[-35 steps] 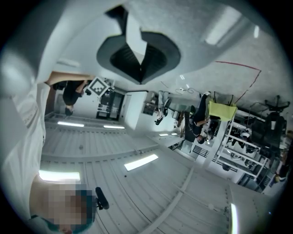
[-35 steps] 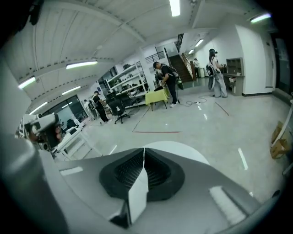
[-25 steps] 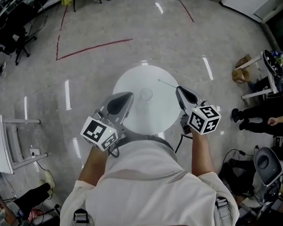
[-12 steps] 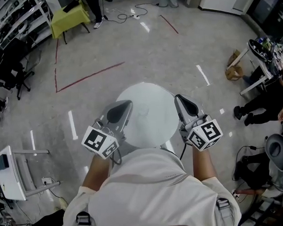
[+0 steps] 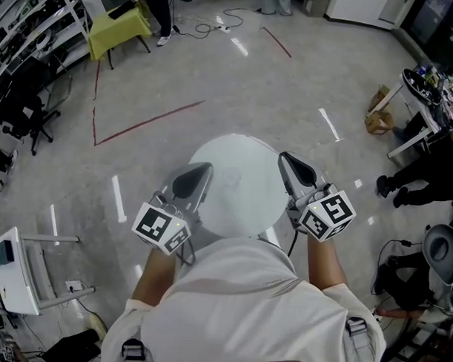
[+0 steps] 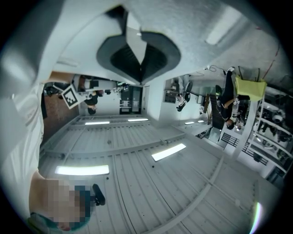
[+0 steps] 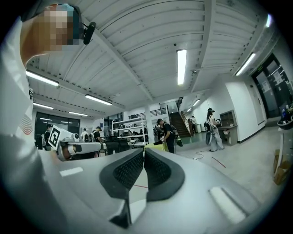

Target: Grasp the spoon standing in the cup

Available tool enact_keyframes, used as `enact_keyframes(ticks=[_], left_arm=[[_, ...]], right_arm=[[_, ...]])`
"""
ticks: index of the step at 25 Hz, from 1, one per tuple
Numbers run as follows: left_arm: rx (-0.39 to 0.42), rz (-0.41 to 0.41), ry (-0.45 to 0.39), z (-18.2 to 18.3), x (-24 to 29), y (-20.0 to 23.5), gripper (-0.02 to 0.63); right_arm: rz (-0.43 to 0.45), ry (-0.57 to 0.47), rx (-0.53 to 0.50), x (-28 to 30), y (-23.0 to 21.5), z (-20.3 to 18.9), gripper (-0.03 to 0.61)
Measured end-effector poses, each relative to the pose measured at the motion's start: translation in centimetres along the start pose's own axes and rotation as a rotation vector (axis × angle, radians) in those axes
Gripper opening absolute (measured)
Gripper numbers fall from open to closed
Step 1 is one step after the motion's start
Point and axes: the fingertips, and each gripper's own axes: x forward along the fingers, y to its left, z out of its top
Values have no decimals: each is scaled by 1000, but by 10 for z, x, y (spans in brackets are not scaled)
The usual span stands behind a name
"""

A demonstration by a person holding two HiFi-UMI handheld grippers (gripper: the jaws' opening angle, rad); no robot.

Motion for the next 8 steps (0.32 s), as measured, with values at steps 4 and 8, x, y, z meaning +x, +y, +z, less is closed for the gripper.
enact_keyframes(ticks=[4, 8], left_arm=[[-3, 12, -5, -2, -4, 0, 0], [-5, 11, -1, -1, -6, 0, 0]], right_arm=[[22, 14, -2, 2, 6, -6, 12], [18, 16, 6, 3, 7, -3, 12]])
